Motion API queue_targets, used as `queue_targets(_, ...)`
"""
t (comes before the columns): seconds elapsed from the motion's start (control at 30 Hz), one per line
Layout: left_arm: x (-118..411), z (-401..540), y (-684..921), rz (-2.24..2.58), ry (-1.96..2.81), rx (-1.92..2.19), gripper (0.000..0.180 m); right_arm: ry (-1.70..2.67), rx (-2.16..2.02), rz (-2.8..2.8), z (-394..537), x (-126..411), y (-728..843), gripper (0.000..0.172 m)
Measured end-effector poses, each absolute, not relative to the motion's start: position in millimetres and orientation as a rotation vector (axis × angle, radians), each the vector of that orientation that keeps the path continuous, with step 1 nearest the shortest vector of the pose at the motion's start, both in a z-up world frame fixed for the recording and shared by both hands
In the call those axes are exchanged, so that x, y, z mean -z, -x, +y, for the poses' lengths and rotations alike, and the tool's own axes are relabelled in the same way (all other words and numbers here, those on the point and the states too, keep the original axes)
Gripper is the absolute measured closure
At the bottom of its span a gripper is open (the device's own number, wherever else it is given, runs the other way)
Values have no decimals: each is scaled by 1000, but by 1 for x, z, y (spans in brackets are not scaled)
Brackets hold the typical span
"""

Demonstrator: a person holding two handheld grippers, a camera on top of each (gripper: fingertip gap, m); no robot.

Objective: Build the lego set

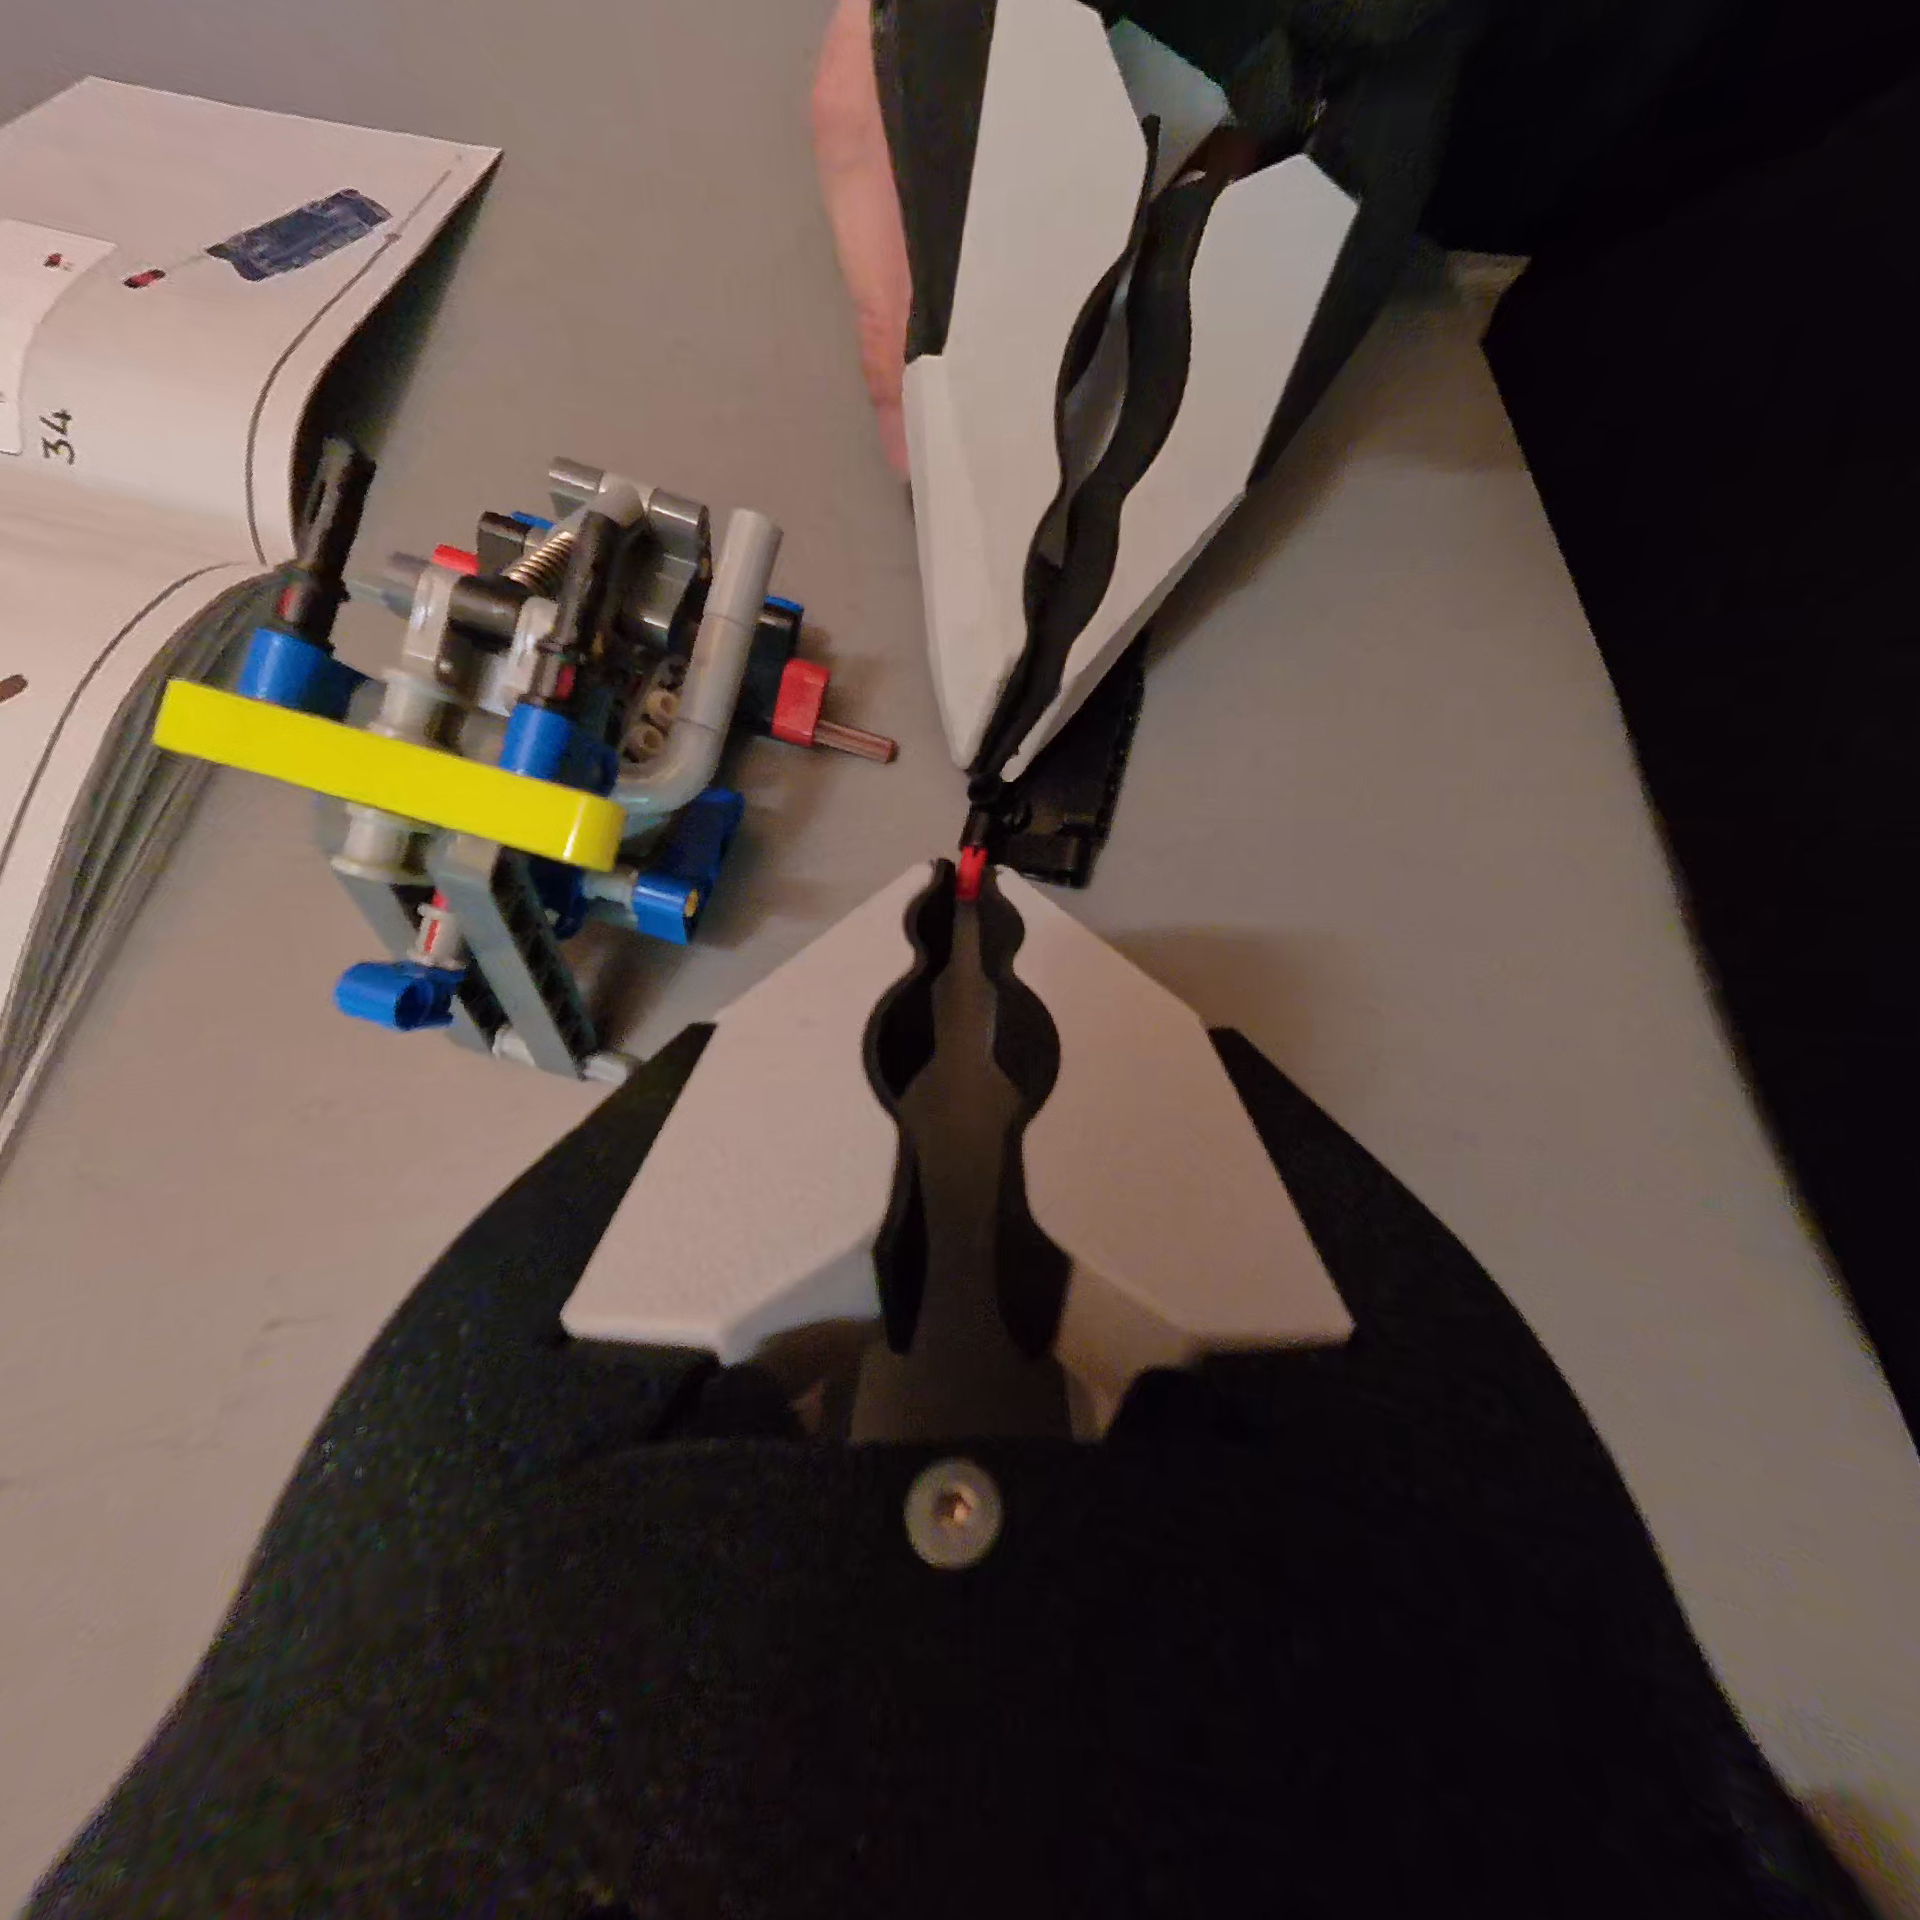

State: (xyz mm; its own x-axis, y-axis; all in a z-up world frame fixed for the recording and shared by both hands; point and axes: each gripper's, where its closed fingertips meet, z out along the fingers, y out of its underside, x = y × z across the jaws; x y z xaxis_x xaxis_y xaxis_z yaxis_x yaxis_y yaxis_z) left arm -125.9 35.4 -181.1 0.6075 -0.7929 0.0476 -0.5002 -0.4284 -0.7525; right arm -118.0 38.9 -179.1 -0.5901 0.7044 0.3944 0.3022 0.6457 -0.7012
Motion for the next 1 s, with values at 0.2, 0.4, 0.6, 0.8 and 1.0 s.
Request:
queue_targets(0.2, 182, 34, 126, 974, 2161, 637, 178, 718, -748, -2186, 38, 179, 118, 172)
queue_targets(0.4, 182, 32, 127, 1083, 2143, 726, 179, 506, -701, -2156, 34, 178, 117, 172)
queue_targets(0.6, 183, 30, 124, 1341, 2005, 576, 179, 414, -755, -2197, 31, 178, 115, 172)
queue_targets(0.8, 185, 32, 124, 1228, 2096, 644, 179, 394, -768, -2206, 34, 178, 118, 172)
queue_targets(1.0, 184, 28, 124, 1154, 2086, 627, 178, 356, -758, -2178, 34, 177, 118, 172)
